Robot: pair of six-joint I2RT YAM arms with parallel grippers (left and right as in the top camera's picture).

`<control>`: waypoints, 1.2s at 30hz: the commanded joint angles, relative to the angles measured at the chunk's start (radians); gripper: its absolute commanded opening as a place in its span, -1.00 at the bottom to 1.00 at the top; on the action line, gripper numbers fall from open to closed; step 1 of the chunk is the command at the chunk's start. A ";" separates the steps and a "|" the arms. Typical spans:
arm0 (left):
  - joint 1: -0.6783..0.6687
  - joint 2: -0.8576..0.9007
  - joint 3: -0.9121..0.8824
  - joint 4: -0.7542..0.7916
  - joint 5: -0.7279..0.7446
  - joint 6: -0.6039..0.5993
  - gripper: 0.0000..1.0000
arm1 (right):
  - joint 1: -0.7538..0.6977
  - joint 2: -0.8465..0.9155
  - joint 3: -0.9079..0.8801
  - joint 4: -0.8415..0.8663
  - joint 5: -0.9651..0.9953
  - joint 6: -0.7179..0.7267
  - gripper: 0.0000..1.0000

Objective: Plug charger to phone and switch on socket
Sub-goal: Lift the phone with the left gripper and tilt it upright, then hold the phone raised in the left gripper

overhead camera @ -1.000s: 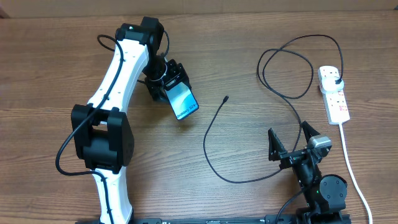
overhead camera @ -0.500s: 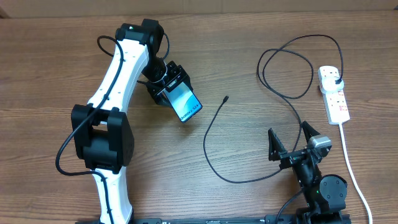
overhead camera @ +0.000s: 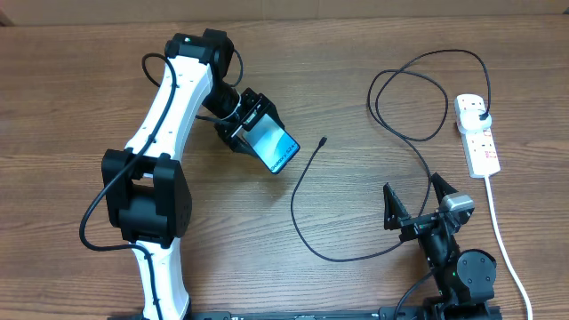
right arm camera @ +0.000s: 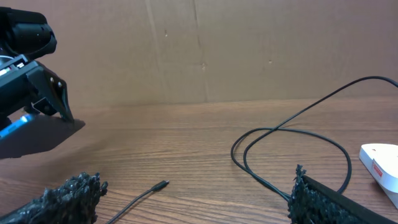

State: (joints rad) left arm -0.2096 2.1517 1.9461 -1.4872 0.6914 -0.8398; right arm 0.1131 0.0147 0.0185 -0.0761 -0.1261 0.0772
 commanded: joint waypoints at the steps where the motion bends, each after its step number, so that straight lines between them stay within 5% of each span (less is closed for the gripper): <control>1: 0.000 -0.001 0.029 -0.010 0.171 -0.022 0.41 | 0.005 -0.011 -0.011 0.003 0.006 0.000 1.00; 14: 0.006 -0.001 0.029 -0.031 0.422 -0.168 0.39 | 0.005 -0.011 -0.011 0.003 0.006 0.000 1.00; 36: 0.105 -0.001 0.029 -0.031 0.447 -0.237 0.33 | 0.005 -0.011 -0.011 0.003 0.006 0.000 1.00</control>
State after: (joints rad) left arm -0.1112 2.1517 1.9461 -1.5150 1.0840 -1.0676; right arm 0.1131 0.0147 0.0185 -0.0761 -0.1261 0.0780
